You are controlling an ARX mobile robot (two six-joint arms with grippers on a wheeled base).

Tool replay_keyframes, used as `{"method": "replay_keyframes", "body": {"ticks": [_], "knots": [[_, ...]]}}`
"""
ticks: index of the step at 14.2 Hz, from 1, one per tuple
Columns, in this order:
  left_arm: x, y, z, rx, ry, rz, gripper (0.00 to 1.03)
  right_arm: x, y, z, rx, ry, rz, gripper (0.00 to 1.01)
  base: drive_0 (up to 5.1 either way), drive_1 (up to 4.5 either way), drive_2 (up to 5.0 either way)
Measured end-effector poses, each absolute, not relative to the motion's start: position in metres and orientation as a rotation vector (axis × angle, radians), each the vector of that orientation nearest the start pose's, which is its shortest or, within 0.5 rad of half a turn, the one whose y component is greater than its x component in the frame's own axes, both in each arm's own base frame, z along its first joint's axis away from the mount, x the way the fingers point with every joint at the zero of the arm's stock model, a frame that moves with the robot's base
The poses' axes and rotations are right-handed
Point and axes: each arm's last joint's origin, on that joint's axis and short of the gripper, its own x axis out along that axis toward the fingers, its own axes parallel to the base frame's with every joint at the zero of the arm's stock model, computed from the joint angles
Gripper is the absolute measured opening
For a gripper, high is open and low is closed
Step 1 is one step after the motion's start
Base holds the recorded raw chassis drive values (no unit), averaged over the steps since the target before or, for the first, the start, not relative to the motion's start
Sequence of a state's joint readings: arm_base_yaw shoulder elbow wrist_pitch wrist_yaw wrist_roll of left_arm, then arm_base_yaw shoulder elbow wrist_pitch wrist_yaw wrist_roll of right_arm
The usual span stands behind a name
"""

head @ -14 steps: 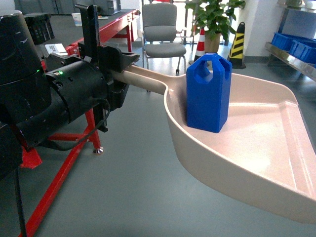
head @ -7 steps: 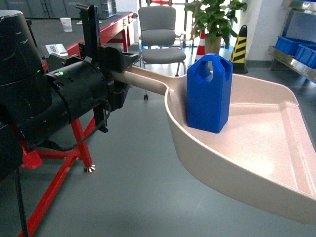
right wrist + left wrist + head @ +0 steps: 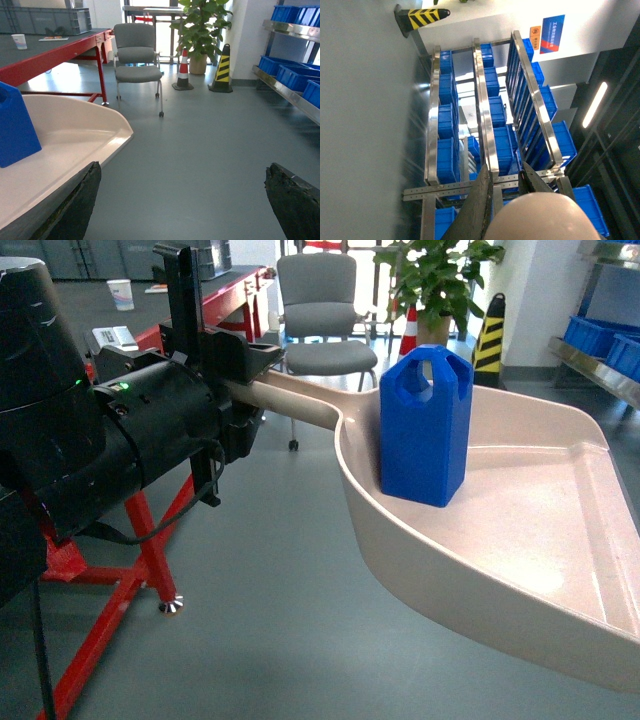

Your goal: Place part in tray to right shelf

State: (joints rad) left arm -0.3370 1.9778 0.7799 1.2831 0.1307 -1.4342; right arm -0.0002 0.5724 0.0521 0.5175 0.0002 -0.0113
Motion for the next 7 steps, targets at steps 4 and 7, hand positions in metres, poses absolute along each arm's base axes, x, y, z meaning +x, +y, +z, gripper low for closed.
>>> {"method": "replay_keyframes", "body": {"ticks": [4,7], "knots": [[0.344,-0.1244,0.1474,-1.413,0.266,-0.439,0.13,0.1373,0.0,0.176,-0.011,0.008,0.0,0.98,0.1,4.41,-4.1],[0.3439,-0.1245,0.1478,-1.413,0.265,-0.446,0.13,0.1373,0.0,0.1763,-0.011,0.004,0.0,0.98,0.2,4.44,-4.1]]}}
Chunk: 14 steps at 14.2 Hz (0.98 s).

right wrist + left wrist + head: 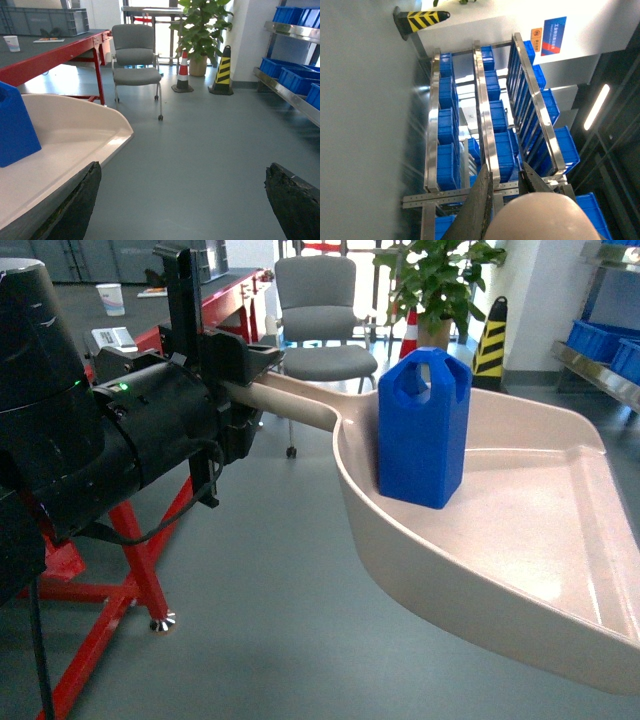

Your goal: Place part in tray to right shelf

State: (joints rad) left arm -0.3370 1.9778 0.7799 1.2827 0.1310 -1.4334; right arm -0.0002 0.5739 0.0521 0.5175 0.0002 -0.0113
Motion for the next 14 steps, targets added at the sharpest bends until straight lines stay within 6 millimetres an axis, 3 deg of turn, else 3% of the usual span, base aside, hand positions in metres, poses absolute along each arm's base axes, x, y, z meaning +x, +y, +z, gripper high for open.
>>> {"method": "replay_keyframes", "body": {"ticks": [4,14], "knots": [[0.3439,-0.1248,0.1476,-1.413,0.267,-0.444,0.13,0.1372,0.0,0.1765,-0.011,0.003,0.0,0.98,0.1,4.42,-4.2],[0.344,-0.1245,0.1475,-1.413,0.266,-0.442,0.13,0.1373,0.0,0.1762,-0.011,0.006,0.001,0.98,-1.7,-1.67,-1.7]]}}
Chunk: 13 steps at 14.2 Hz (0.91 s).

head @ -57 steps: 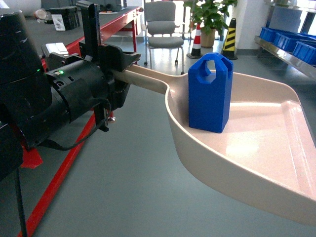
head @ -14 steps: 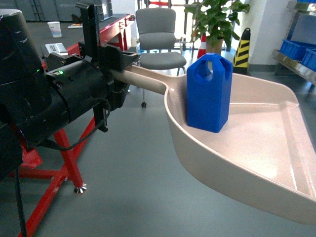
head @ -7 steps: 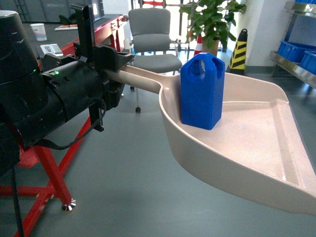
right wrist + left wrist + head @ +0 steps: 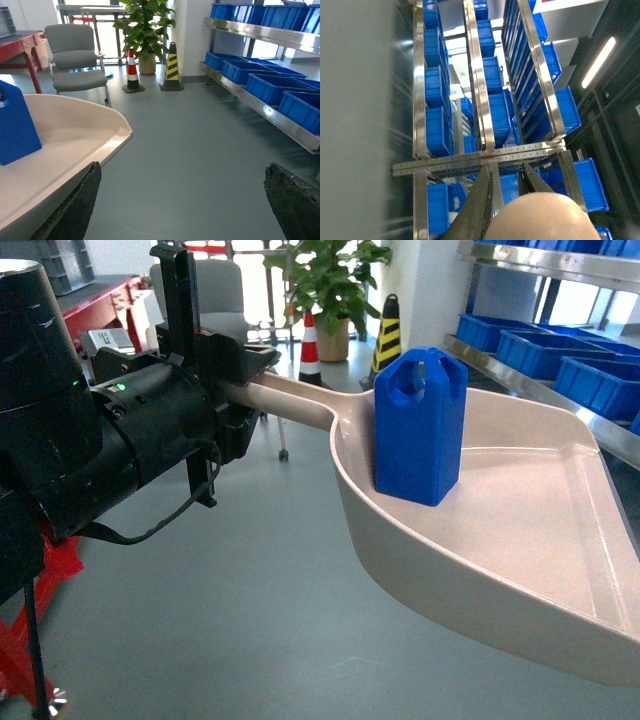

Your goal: Place part in tray to right shelf

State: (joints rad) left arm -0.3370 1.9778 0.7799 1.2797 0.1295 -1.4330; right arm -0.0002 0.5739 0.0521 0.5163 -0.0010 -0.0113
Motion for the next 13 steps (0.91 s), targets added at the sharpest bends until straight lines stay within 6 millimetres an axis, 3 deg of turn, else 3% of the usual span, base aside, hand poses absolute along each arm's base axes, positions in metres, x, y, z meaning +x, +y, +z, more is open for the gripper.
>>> {"method": "replay_keyframes", "body": {"ticks": [13], "knots": [[0.344,-0.1245,0.1475,-1.413,0.267,-0.443,0.13,0.1373,0.0,0.1761,-0.011,0.006,0.001,0.98,-1.6,-1.57,-1.6]]}}
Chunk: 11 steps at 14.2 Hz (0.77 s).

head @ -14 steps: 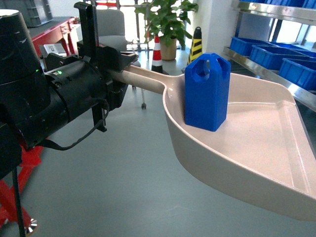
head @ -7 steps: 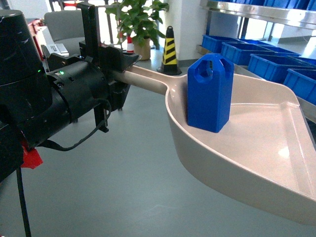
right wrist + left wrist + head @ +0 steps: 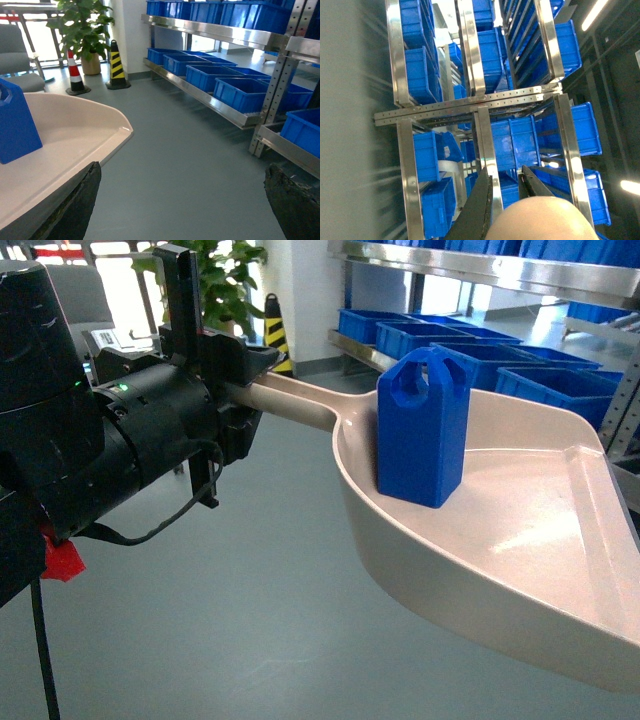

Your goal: Place part in tray to right shelf

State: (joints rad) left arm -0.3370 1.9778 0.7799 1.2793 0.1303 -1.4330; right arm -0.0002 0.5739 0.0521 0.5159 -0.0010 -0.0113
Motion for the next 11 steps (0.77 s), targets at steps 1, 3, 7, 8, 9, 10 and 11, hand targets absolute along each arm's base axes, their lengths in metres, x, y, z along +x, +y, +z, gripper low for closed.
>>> {"method": "replay_keyframes", "body": {"ticks": [1,3,7,8,9,10,11], "knots": [[0.344,-0.1244,0.1475,-1.413,0.266,-0.442,0.13,0.1373,0.0,0.1762,-0.011,0.006,0.001,0.98,-1.6,-1.59,-1.6],[0.344,-0.1245,0.1475,-1.413,0.267,-0.442,0.13,0.1373,0.0,0.1761,-0.011,0.006,0.001,0.98,-1.5,-1.54,-1.5],[0.344,-0.1245,0.1475,-1.413,0.267,-0.443,0.13,0.1373,0.0,0.1762,-0.011,0.006,0.001,0.98,-1.6,-1.61,-1.6],[0.3441,-0.1243,0.1475,-1.413,0.264,-0.439,0.13,0.1373,0.0,0.1762,-0.011,0.006,0.001,0.98,-1.6,-1.61,-1.6],[0.344,-0.1245,0.1475,-1.413,0.267,-0.443,0.13,0.1373,0.0,0.1762,-0.011,0.006,0.001,0.98,-1.5,-1.49,-1.5],[0.344,-0.1245,0.1475,-1.413,0.267,-0.443,0.13,0.1373,0.0,0.1762,-0.011,0.006,0.001,0.98,-1.5,-1.48,-1.5],[0.3437,-0.1252,0.1475,-1.413,0.269,-0.445,0.13,0.1373,0.0,0.1762,-0.011,0.006,0.001,0.98,-1.6,-1.55,-1.6]]}}
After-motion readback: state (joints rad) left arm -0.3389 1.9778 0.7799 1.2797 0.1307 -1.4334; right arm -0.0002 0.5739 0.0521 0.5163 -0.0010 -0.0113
